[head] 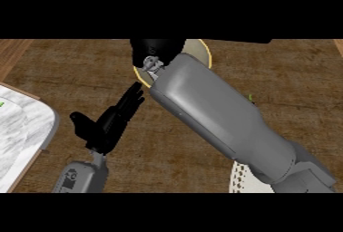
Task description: Pick the bell pepper from the placemat and place it in the bowl
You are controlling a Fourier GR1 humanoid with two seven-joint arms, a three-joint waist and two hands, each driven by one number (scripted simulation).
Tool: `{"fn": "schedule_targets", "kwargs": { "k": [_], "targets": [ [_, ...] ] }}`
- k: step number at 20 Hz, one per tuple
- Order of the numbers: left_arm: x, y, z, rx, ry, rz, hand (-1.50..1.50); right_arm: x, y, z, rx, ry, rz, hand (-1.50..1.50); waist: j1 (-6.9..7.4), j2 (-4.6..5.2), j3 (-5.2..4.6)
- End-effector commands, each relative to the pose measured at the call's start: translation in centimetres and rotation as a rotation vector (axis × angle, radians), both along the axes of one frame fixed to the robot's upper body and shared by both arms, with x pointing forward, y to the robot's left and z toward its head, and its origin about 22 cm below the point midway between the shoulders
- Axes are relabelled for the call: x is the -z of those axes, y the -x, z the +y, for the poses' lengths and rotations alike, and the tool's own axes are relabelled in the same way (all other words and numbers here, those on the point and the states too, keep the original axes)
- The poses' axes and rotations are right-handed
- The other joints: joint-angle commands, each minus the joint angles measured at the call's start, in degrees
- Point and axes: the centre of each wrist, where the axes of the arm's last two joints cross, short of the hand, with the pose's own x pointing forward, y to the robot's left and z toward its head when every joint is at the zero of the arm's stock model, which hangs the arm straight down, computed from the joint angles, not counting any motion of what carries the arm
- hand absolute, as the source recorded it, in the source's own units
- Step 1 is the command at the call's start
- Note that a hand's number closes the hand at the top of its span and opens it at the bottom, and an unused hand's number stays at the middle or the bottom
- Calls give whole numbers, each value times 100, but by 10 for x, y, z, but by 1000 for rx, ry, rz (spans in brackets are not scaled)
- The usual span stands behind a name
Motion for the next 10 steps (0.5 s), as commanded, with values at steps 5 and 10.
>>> {"fn": "schedule_targets", "kwargs": {
  "k": [5, 10],
  "targets": [
    [-1, 0, 20, -22, -5, -1, 0, 41, -52, -20, 140, -11, 31, 150, -163, 25, 10],
    [-3, 0, -5, 5, -6, -7, 0, 69, -76, -44, 267, 8, 227, 150, 7, 119, 7]
  ]
}}
